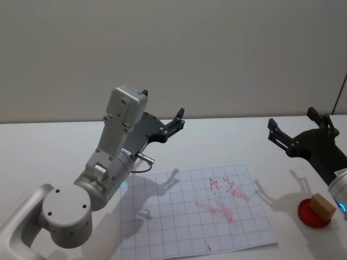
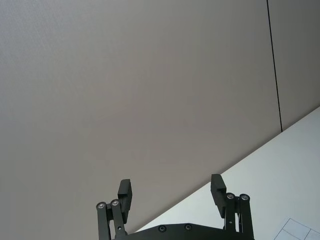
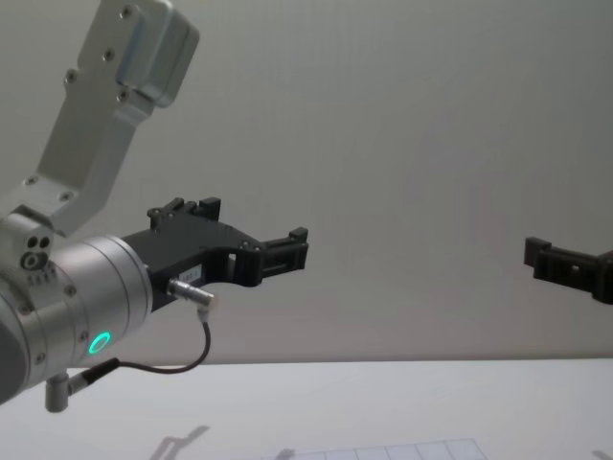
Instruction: Use the one hand to pick up the stamp and affix it onto the A4 paper.
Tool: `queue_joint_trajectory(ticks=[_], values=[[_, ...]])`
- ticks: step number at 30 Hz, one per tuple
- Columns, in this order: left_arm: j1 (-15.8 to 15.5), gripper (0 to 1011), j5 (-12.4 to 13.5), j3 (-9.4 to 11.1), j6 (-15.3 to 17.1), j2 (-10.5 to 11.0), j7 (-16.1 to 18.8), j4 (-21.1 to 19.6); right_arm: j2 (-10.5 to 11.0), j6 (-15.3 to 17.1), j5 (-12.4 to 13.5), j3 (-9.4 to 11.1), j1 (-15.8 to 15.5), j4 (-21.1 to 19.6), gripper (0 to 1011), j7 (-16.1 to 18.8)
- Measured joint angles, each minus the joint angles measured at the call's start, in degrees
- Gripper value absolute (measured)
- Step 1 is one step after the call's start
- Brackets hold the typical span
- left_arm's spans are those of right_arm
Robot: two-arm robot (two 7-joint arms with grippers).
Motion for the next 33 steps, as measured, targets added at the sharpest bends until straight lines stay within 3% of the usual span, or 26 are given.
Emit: queue_joint_trajectory(ticks=[33], values=[[0.0, 1001, 0.0, 0.0, 0.0, 0.0, 0.0, 0.0, 0.0, 0.0, 0.0, 0.0, 0.0, 0.0, 1001, 0.0]])
